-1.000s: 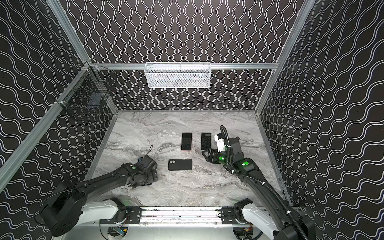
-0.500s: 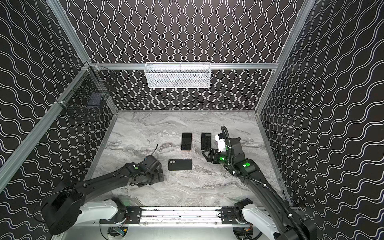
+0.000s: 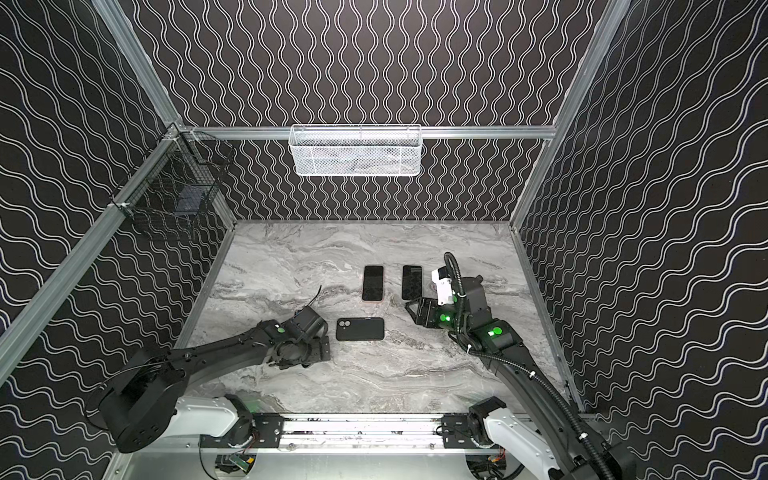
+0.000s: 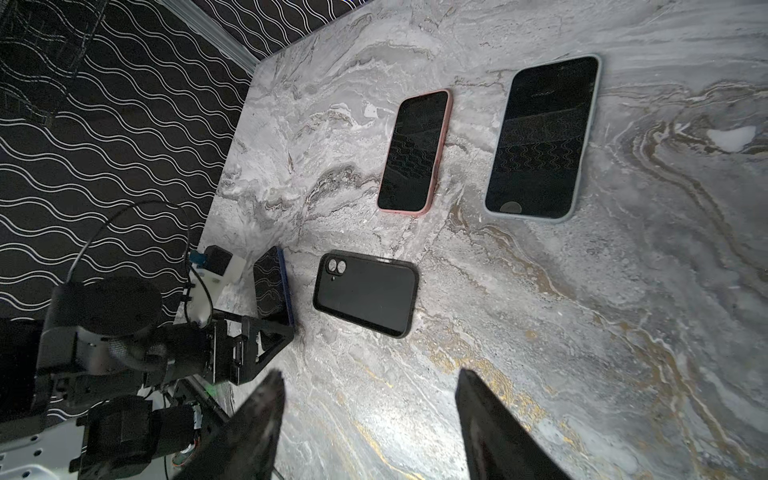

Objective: Put the phone into the phone case

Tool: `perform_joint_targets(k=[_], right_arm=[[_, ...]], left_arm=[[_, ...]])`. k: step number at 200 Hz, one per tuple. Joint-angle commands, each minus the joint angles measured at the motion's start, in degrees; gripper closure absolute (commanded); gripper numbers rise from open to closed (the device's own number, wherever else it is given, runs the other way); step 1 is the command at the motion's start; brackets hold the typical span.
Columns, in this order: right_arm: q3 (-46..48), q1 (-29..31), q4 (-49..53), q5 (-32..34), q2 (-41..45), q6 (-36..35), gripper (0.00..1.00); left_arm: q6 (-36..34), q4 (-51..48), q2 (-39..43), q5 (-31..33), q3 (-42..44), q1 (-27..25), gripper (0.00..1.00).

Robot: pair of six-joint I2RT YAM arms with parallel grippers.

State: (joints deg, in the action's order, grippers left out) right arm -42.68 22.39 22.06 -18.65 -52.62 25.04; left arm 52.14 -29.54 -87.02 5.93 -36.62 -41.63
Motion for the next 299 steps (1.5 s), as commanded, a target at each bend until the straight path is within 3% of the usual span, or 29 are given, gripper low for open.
perform_joint_targets(k=[1,36,61,89,125,164,202,231,299], right_arm=[[-0.39,0.06,0.35,0.18,0.0,0.68,0.32],[-0.54,0.02,0.52,0.11,-0.15,0.46,0.32],[-0.57,0.02,0.38,0.29,-0.28,0.25,0.32],[0.46,0.02,-1.51,-0.36,-0.47,0.93,0.32],[0.92,0.03,-2.63,-1.36,-0.68,0.98,0.32],[-0.04,0.02,-1.59,-1.13,-0.59,-0.2,0.32],[0.05,0.02,-1.61,-0.33,0.41,-0.26,0.32],[0.14,0.02,-1.32,0.06,0.68,-0.34,0.32],[-0.91,-0.02,-1.14,1.03,0.5,0.2,0.32]], left_arm=[[0.63,6.03,-1.12,-4.42,-0.38,0.01,0.01],[-4.74,-0.03,-0.61,-2.89,-6.24,0.14,0.01],[-12.53,-8.54,2.03,4.35,-13.01,0.41,0.01],[-17.55,-9.6,3.29,7.24,-15.92,7.24,0.01],[-18.64,-8.36,-4.24,6.91,-19.23,17.06,0.06],[-19.77,-7.55,-14.3,7.26,-23.6,19.3,0.09],[-20.49,-3.15,-19.27,3.09,-22.75,19.75,0.11],[-20.38,-2.09,-20.73,-0.04,-21.6,19.7,0.18],[-15.18,-1.34,-11.98,-5.74,-10.32,17.29,0.22]])
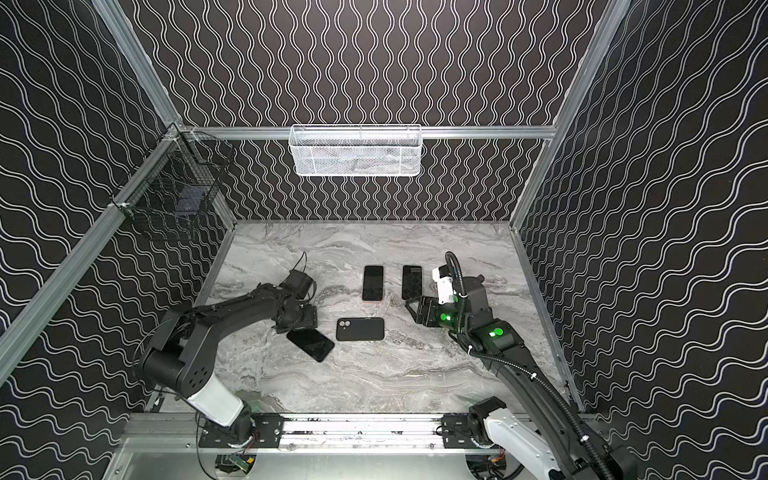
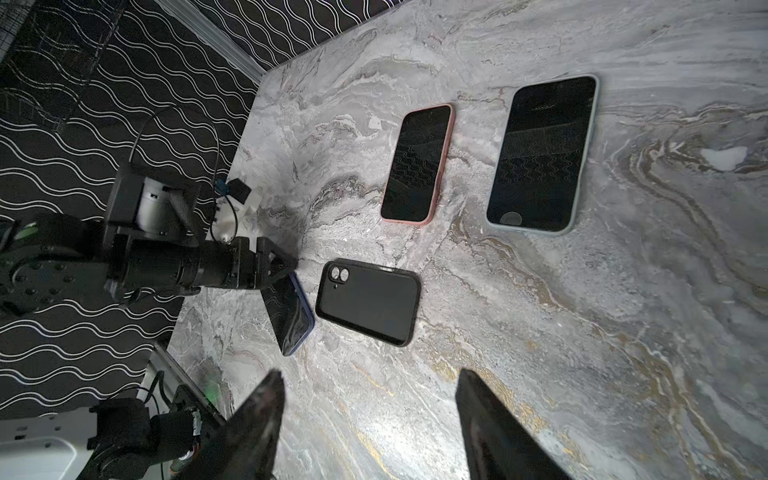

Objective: Put the phone into the phone case

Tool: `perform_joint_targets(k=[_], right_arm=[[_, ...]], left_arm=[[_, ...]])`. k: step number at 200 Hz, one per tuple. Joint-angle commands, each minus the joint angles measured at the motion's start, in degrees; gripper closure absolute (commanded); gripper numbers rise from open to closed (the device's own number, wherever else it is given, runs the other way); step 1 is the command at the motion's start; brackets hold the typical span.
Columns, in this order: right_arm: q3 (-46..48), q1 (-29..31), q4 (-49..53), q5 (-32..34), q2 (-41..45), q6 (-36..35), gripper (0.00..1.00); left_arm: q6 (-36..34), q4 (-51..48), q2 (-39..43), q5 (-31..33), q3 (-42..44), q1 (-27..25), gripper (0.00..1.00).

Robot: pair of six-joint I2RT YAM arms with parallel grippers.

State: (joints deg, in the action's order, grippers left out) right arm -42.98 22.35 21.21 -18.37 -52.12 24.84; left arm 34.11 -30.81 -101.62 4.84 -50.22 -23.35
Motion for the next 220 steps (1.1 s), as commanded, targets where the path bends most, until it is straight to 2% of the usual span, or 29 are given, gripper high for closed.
perform_joint_targets(k=[1,41,95,105,132,153,186,220], right_arm=[[-0.61,0.04,-0.29,0.72,0.0,0.43,0.32],[1.18,0.06,-1.26,-0.76,-1.3,2.09,0.32],[8.27,1.06,-4.03,-6.04,-3.22,10.3,0.31],[9.98,2.31,-5.43,-6.58,-3.32,12.33,0.31],[12.36,12.97,-8.57,-3.24,-5.41,18.03,0.3],[14.88,18.51,-14.07,-2.34,-8.58,23.15,0.29],[18.48,22.15,-24.52,-4.2,-13.79,29.25,0.29],[19.54,23.31,-31.64,-5.52,-17.45,31.89,0.29]], left_arm=[[3.01,-0.06,2.77,-4.66,3.46,-1.07,0.22],[5.21,0.59,7.05,-6.17,6.94,-3.93,0.22],[8.72,0.69,13.02,-7.94,10.53,-6.94,0.21],[9.58,1.4,13.61,-8.82,11.41,-7.52,0.2],[10.96,2.88,14.04,-11.07,12.77,-9.99,0.18],[11.64,3.66,14.68,-11.62,13.52,-11.76,0.16],[12.1,5.35,17.16,-13.35,15.35,-12.46,0.16],[11.33,9.45,19.69,-17.71,17.39,-12.63,0.16]])
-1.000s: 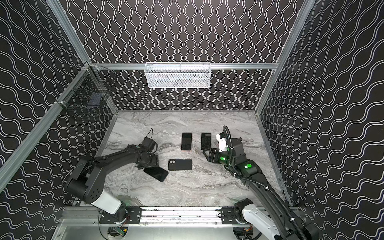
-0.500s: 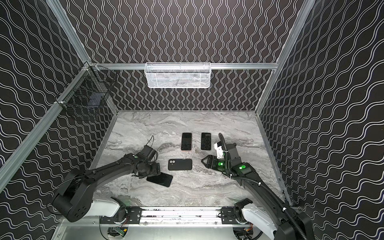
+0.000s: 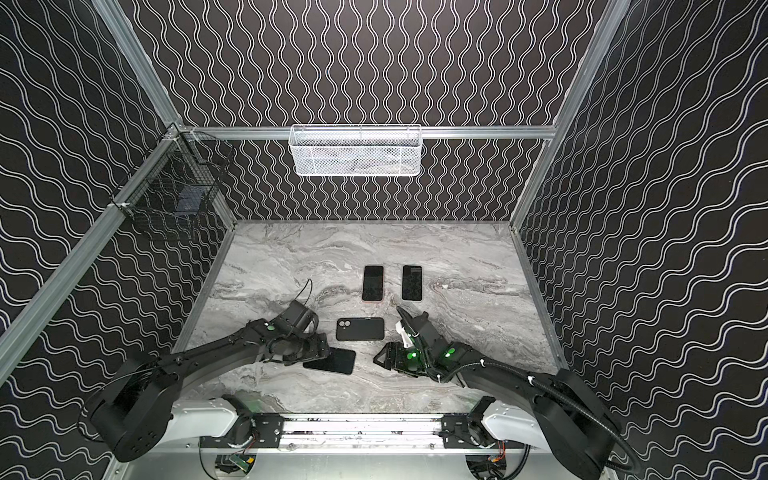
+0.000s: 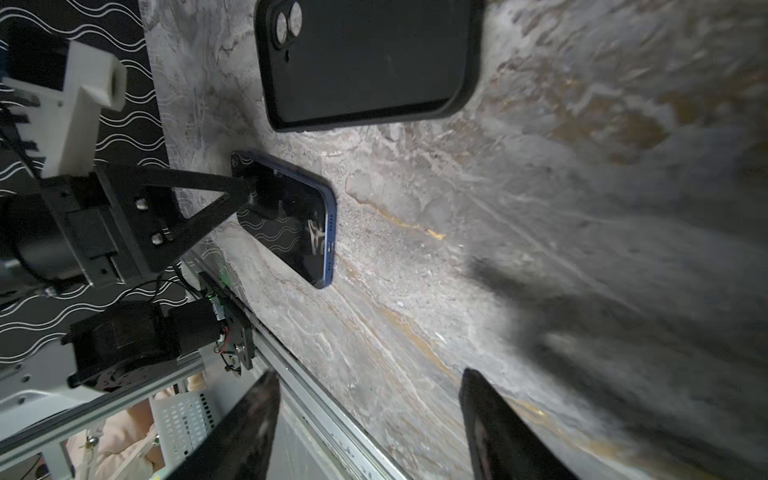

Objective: Put the phone into the phone case
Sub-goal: 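Lower the blue-edged phone beside the case while the right gripper approaches it, then grasp the blue-edged phone with the right gripper while the left gripper holds it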

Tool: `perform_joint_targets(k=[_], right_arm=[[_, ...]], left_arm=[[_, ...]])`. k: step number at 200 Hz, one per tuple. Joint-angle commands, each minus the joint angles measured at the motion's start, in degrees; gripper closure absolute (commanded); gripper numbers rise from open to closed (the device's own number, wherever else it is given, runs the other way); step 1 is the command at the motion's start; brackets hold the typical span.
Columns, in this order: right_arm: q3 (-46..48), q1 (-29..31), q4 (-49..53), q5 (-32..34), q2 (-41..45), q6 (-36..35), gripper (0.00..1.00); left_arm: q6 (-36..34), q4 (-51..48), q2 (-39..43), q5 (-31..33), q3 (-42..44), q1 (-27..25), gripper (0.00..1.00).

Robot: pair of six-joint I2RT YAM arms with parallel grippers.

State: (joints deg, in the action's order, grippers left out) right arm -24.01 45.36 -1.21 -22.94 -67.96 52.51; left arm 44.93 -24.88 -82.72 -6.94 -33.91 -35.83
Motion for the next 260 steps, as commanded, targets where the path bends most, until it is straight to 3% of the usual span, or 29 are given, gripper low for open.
perform_joint_targets(k=[1,106,227,260], right_arm=[[0.6,0.32,-9.36,-0.96,-1.71,4.29,0.29],[3.0,0.34,-20.89,-3.48,-10.63,6.97,0.22],[7.5,0.34,-40.08,-8.67,-13.82,7.42,0.23],[5.84,0.38,-35.32,-7.58,-15.85,6.11,0.24]], left_arm=[[0.51,3.52,0.75,-6.0,1.06,-0.17,0.16],[0.84,16.73,1.63,-16.99,5.89,-0.84,0.16],[2.46,26.12,2.24,-19.23,8.94,-0.84,0.16],[3.68,29.63,4.56,-19.56,9.89,-0.82,0.17]])
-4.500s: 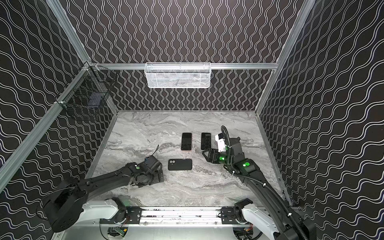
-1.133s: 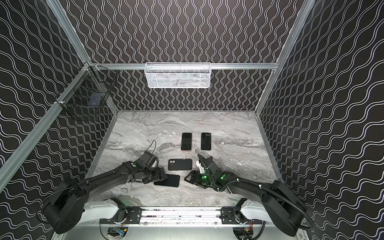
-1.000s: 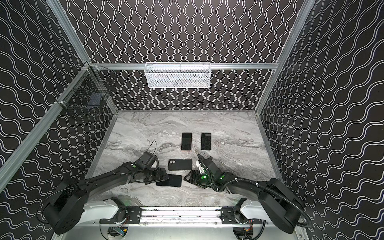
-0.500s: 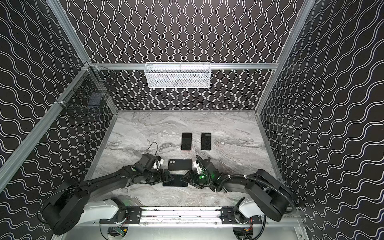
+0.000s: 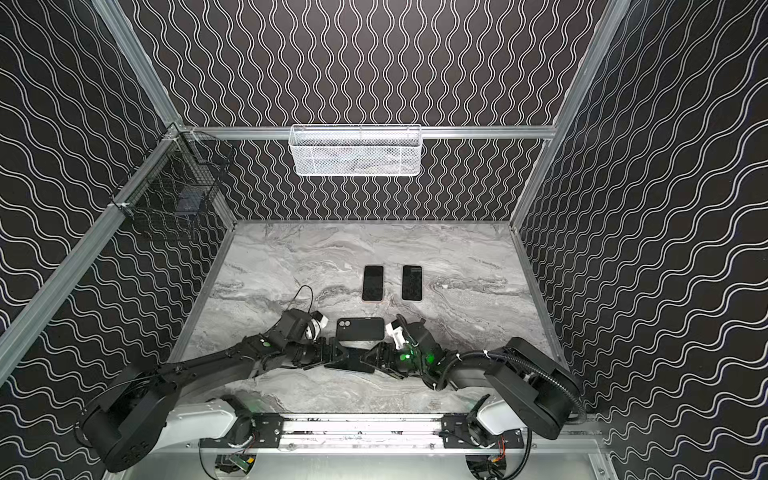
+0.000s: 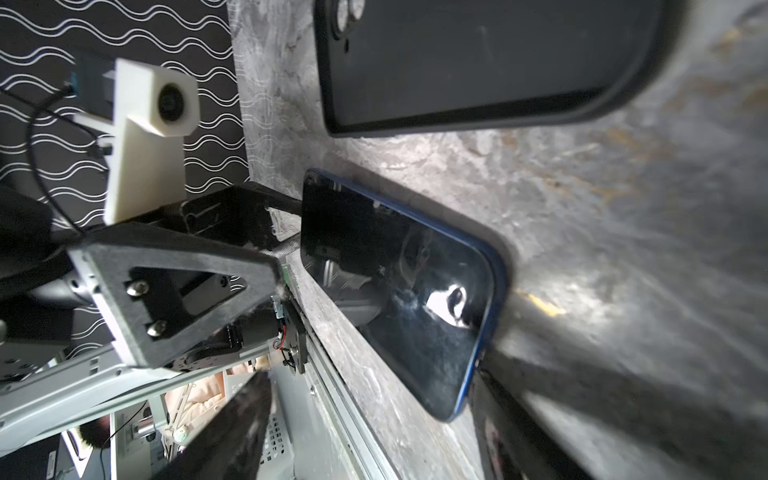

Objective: Put the phone into the phone case
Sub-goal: 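Grasp the blue-edged phone with the right gripper while the left gripper holds it, then raise the blue-edged phone on its edge with both grippers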

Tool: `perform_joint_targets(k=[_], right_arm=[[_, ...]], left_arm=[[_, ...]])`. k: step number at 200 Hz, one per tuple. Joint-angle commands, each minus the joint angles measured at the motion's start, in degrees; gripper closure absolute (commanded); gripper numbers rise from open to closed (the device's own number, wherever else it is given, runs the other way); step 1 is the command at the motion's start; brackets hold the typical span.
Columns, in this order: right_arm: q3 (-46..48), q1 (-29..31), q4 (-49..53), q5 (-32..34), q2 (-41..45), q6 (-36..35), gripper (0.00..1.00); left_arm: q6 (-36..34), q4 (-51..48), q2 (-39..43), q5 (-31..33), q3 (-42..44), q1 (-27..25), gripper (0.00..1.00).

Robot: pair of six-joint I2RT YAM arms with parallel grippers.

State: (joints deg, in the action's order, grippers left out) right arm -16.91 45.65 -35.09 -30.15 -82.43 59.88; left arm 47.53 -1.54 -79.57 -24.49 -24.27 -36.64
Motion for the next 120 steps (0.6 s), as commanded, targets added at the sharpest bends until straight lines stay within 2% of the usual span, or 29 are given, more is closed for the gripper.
perform_joint_targets(k=[1,34,61,90,120], right_arm=[[-1.27,0.08,-1.37,-0.4,-1.48,-1.25,0.24],[-0.85,0.05,-2.7,-0.08,-5.26,0.17,0.24],[-0.58,-0.03,-4.43,-0.08,-7.45,1.17,0.24],[-1.19,-0.03,-3.73,0.25,-8.18,0.9,0.25],[-1.55,-0.01,-2.26,0.97,-7.83,0.34,0.25]], left_arm=[[1.08,6.28,1.51,-1.99,0.26,-0.05,0.17],[1.47,5.21,5.13,-1.01,0.18,-0.09,0.26],[1.77,4.34,7.26,-0.64,0.16,-0.09,0.38],[1.83,3.85,7.33,-1.04,0.62,-0.02,0.52],[1.41,3.26,6.3,-1.99,0.63,-0.06,0.62]])
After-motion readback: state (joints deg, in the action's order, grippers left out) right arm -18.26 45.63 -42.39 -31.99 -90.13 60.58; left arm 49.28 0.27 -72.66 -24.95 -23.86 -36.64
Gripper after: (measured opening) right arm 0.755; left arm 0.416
